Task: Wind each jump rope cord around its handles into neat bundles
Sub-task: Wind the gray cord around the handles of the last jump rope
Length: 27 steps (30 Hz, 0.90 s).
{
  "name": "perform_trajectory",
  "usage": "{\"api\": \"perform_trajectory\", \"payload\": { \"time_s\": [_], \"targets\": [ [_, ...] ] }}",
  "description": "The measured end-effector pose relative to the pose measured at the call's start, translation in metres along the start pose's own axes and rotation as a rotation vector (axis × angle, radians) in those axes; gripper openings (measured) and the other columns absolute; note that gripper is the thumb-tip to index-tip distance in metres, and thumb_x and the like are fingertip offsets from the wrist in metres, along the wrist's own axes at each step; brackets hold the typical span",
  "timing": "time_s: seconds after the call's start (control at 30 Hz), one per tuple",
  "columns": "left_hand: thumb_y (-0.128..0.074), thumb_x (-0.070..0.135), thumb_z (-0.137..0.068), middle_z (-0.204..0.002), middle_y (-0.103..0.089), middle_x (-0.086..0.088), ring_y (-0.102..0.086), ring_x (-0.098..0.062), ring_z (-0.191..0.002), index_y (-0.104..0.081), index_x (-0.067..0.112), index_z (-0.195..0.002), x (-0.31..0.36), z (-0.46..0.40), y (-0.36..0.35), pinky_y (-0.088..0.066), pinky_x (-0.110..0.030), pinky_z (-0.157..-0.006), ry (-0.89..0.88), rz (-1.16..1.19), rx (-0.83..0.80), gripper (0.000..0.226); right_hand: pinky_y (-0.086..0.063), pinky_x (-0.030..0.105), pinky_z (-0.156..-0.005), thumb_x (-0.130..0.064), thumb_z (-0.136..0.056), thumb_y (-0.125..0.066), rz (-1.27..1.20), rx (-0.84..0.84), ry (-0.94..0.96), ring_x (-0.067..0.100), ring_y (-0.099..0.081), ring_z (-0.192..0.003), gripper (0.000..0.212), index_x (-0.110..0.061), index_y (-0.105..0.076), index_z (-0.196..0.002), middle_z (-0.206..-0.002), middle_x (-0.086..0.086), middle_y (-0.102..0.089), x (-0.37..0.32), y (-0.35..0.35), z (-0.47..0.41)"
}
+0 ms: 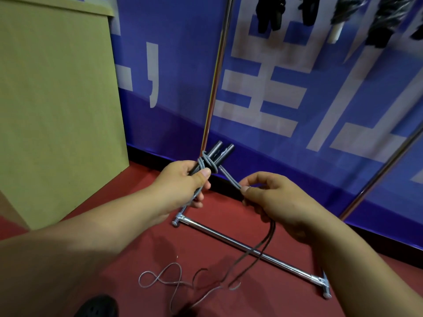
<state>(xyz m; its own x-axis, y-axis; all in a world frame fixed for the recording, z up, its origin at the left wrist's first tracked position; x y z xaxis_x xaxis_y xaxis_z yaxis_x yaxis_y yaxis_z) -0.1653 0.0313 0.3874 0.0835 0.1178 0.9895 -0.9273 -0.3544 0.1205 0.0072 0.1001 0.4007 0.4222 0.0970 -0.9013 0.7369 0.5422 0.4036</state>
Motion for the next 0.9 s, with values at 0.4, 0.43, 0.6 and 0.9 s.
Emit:
{"api": "perform_trajectory", "payload": {
  "time_s": [0.4,0.43,0.6,0.9],
  "targets": [
    [-0.06,0.021,-0.099,-0.076,-0.067,-0.003,-0.053,-0.009,-0.051,-0.036,0.048,-0.136,-0.006,-0.008,0.008,-0.044,-0.02,-0.045,-0.087,-0.157,0.047,0.052,-0.035,0.026,-0.051,-0.025,-0.084,-0.076,0.099,-0.043,0.157,0.012,-0.04,-0.055,0.011,-0.015,-0.072,-0.084,-0.06,0.0,-0.051,-0.022,-0.022,0.009],
    [-0.059,0.021,-0.099,-0.078,-0.066,-0.003,-0.054,-0.006,-0.051,-0.033,0.055,-0.139,-0.006,-0.008,0.007,-0.044,-0.02,-0.047,-0.113,-0.198,0.026,0.059,-0.036,0.026,-0.052,-0.024,-0.084,-0.076,0.115,-0.052,0.176,0.012,-0.041,-0.055,0.011,-0.014,-0.072,-0.084,-0.06,0.0,-0.052,-0.022,-0.025,0.009],
    [-0.057,0.019,-0.1,-0.083,-0.063,0.0,-0.055,0.005,-0.05,-0.046,0.047,-0.133,-0.006,-0.009,0.008,-0.048,-0.028,-0.063,-0.171,-0.313,0.005,0.045,-0.039,0.032,-0.06,-0.021,-0.086,-0.074,0.14,-0.057,0.237,0.013,-0.045,-0.059,0.009,-0.012,-0.073,-0.083,-0.062,0.007,-0.056,-0.025,-0.027,0.011],
    [-0.06,0.029,-0.097,-0.093,-0.068,0.003,-0.067,-0.007,-0.081,-0.047,0.034,-0.128,-0.014,-0.015,0.013,-0.052,-0.033,-0.079,-0.101,-0.435,0.065,0.034,-0.04,0.031,-0.054,-0.027,-0.087,-0.07,0.195,0.038,0.303,0.008,-0.045,-0.053,0.01,-0.02,-0.07,-0.079,-0.057,-0.008,-0.055,-0.029,-0.024,0.011]
  ]
}}
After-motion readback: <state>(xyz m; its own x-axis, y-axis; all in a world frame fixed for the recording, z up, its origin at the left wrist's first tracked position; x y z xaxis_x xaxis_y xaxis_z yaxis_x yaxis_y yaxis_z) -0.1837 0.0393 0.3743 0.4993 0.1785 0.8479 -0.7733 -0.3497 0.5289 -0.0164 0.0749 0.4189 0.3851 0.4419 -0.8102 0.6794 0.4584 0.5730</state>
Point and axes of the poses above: each hand's wrist, its own z-axis away from the middle knuckle, its own y-axis out of the back of the hand, x = y × z, the point moved 8 cm from there along -z, towards the middle knuckle
